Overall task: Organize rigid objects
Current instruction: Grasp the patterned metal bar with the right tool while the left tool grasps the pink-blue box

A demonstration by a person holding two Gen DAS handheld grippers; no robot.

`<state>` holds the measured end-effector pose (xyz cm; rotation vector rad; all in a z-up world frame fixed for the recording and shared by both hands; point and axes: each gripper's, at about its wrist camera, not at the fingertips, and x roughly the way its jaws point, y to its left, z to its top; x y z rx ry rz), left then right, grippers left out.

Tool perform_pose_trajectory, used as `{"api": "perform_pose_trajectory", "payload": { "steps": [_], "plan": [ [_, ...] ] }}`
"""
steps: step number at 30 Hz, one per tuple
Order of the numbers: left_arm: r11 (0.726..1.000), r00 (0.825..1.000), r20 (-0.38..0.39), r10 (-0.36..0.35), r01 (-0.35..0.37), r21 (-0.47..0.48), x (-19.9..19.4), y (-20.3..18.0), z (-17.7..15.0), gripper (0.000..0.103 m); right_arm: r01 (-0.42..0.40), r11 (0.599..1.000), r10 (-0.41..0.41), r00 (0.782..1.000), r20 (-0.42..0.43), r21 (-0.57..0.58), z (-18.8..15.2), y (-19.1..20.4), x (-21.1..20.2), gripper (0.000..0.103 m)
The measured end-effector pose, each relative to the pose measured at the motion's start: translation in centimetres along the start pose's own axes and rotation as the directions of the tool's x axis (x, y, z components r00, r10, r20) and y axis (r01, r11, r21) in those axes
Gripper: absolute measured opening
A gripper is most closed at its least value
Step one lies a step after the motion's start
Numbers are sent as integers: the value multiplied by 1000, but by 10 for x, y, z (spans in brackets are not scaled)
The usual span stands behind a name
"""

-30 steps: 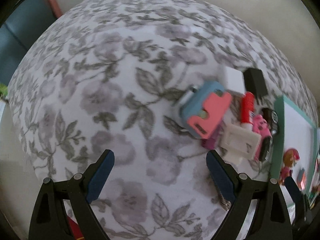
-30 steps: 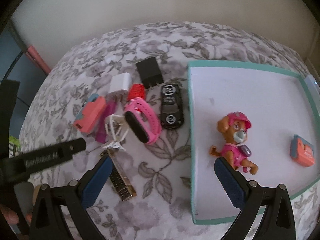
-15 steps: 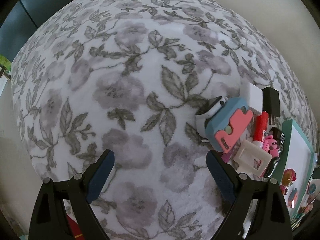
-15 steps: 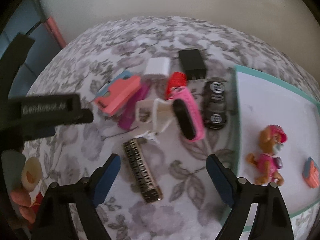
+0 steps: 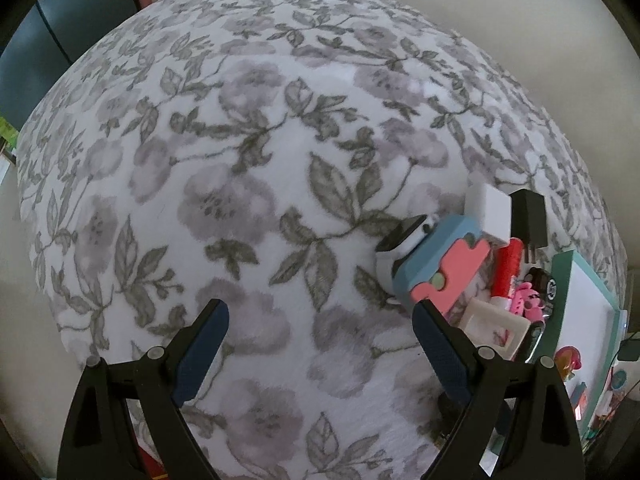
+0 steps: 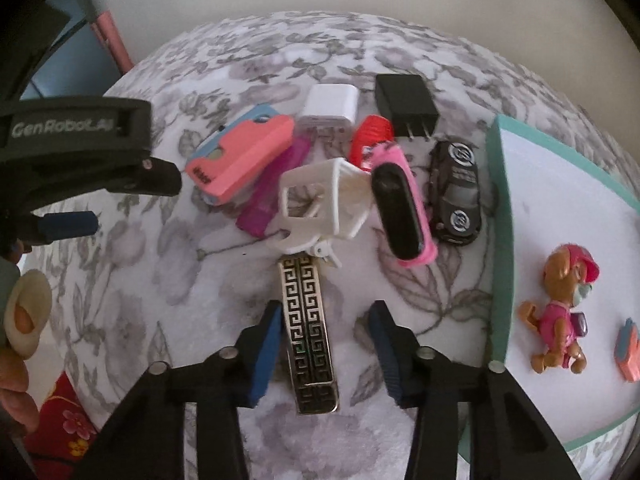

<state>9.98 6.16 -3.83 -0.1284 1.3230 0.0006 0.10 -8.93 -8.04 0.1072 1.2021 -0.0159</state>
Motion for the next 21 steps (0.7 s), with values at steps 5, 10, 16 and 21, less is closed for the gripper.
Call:
{"api": "perform_pose_trajectory", "payload": {
  "steps": [5,10,16,21],
  "plan": [
    [999,999,30,-26,25,39,-1,-12,3,93,-4,999,5,1000,-8,51,0,-12,-1,34],
    [993,998,51,-44,39,107,5,-31,5,93,-20,995,22,1000,-13,97,-1,-24,-3,27],
    [983,996,76,-50,36,177,11,-48,3,93,-5,991,7,1000,-12,133,-1,-35,-5,26],
    [971,993,116,-31,3,241,14,-60,1,87,-13,989,15,1000,-13,146,0,-40,-5,26]
  ]
}}
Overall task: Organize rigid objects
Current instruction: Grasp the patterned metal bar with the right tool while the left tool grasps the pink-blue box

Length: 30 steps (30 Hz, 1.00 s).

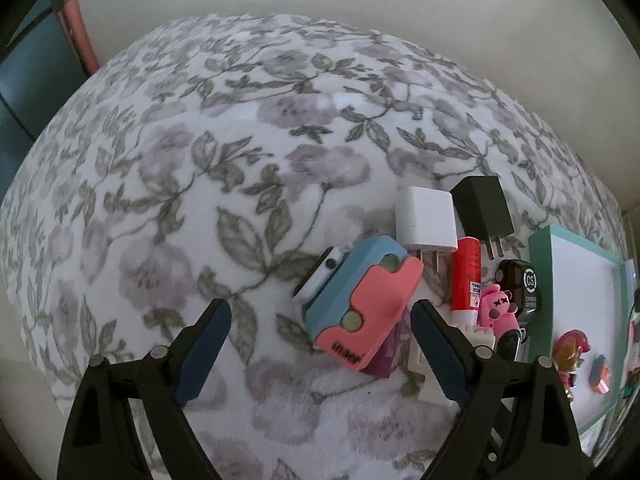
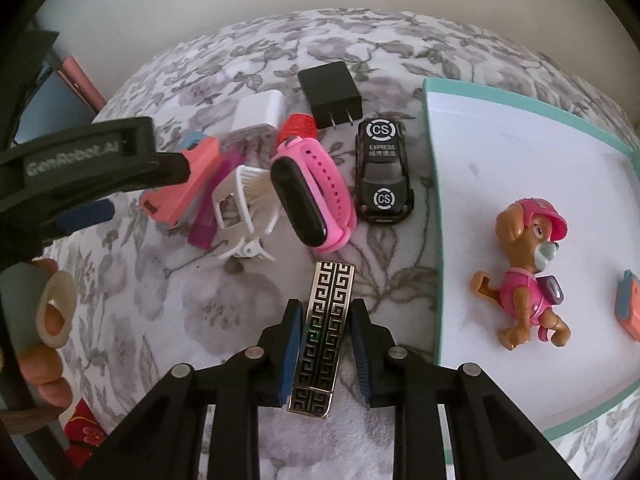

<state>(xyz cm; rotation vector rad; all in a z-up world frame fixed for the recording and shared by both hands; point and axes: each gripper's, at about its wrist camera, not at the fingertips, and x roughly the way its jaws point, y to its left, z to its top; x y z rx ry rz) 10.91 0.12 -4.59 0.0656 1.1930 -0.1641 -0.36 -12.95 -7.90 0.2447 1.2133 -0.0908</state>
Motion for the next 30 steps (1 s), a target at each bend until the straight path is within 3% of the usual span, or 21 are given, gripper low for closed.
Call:
{"api": "perform_pose_trajectory", "payload": {
  "steps": [5,7,30],
  "plan": [
    [998,1000,8,9,-9,65,6,-13,0,75,3,1000,-3,1000,-3,-7,1,1,2,26],
    [997,1000,3,-14,13,81,5,-16,-1,64,2,1000,-2,1000,-3,-6,0,0,1,26],
    [980,996,46,75,-83,179,12,-32,-4,68,29,998,-29,1000,-1,-47,0,7,4,27]
  ]
}}
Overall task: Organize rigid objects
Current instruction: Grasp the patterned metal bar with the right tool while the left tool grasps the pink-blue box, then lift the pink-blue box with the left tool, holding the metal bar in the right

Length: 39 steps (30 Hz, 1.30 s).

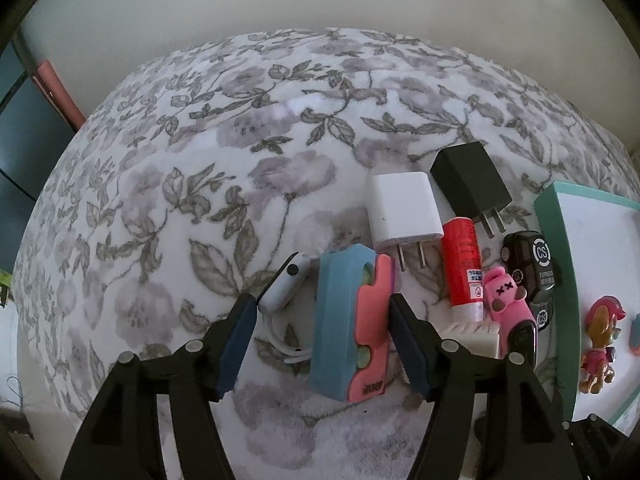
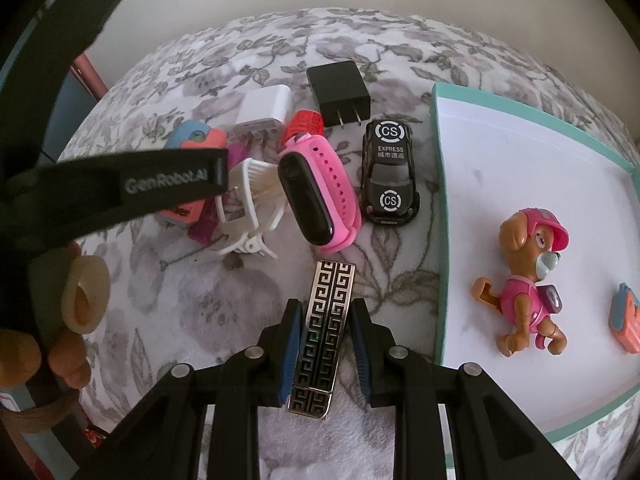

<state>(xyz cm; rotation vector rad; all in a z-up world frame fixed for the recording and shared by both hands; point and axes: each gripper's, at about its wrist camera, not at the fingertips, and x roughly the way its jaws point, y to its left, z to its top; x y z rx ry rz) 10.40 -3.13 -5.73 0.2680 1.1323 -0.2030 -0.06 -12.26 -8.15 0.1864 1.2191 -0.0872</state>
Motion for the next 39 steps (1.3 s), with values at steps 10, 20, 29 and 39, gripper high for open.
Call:
{"api": "perform_pose_trajectory", "payload": {
  "steps": [10,20,29,39],
  "plan": [
    [1000,1000,-7,1,-1,27,-4,-1,-1,65,2,1000,-2,1000,-2,-2,0,1,0,27],
    [999,998,-22,-52,51,-16,-17,12,2,44,1,1000,-1,1000,-15,-5,1,3,0,25],
    [987,990,-12,-140,139,-75,-30,21,3,36,-23,1000,23,1000,-7,3,1,0,-7,22],
    [984,986,56,-159,163,-66,-51,25,10,21,-59,998,57,998,41,37,5,-12,-28,22]
  ]
}}
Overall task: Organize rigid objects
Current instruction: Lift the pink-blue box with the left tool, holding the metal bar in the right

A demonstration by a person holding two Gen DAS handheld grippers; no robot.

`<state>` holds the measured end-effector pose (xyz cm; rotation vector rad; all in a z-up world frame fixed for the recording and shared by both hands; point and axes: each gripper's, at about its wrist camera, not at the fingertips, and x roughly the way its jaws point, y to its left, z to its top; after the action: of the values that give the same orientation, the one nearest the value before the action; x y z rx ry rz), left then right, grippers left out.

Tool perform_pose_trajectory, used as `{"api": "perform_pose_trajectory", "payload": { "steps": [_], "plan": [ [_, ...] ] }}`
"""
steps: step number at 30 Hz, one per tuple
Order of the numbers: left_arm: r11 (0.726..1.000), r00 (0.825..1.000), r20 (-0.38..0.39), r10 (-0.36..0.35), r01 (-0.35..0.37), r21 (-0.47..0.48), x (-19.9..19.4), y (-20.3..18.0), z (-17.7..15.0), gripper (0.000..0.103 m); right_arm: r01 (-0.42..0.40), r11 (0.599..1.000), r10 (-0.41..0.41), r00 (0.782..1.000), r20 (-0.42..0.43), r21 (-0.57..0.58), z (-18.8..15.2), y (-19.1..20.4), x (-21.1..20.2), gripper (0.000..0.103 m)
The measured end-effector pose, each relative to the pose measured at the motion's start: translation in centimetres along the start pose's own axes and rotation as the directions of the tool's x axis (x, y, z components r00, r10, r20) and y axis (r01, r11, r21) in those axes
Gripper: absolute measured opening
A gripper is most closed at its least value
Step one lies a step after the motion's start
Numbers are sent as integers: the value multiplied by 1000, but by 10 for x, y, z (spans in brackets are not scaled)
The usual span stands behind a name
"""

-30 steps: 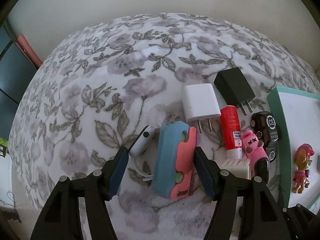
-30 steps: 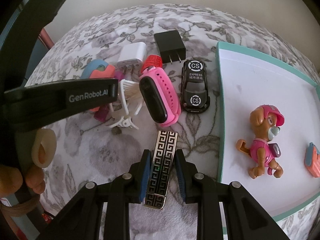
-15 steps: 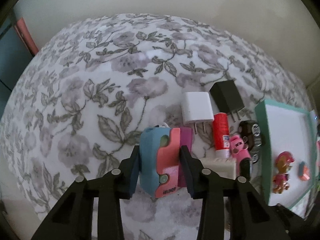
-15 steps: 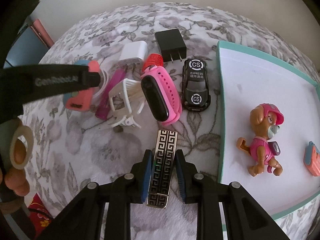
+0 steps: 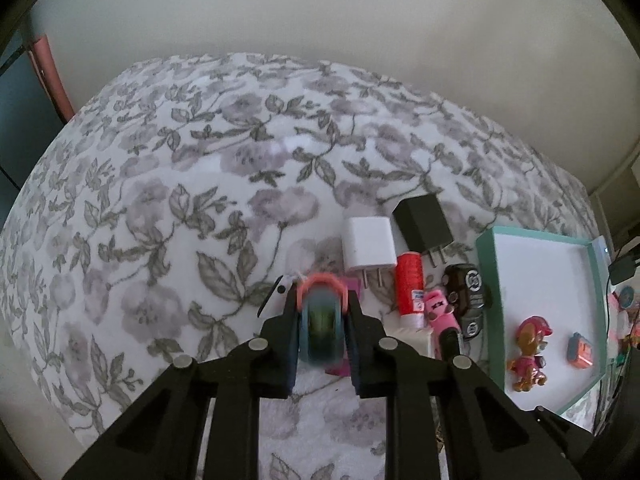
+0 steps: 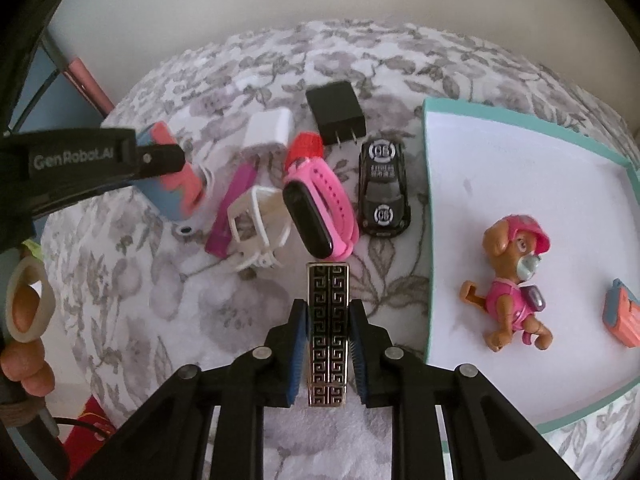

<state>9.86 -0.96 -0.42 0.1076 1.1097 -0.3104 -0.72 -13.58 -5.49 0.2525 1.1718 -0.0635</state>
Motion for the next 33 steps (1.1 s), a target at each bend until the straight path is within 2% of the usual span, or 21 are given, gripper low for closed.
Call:
{"api": "perform_pose_trajectory", "payload": {
  "steps": [7,14,21,27,33],
  "plan": [
    [1000,1000,21,-4,4,10,-7,-3,2,21,-6,1000,6,1000,4,6,0,0,-3,22],
    [1000,1000,6,1,-1,8,-5,-3,-1,21,-5,1000,5,1000,6,11,1,-1,-1,22],
    [998,997,-80,11,-5,67,5,-12,-19,22,2,1000,-2,1000,-1,3,0,1,0,22],
    [998,967,-255,16,1,66,34,-9,-45,22,1,1000,-1,1000,-5,13,0,1,0,22],
    [998,960,-281,19,-2,58,45,-8,-53,22,-5,999,6,1000,-13,33,-3,-4,0,22]
  ]
}}
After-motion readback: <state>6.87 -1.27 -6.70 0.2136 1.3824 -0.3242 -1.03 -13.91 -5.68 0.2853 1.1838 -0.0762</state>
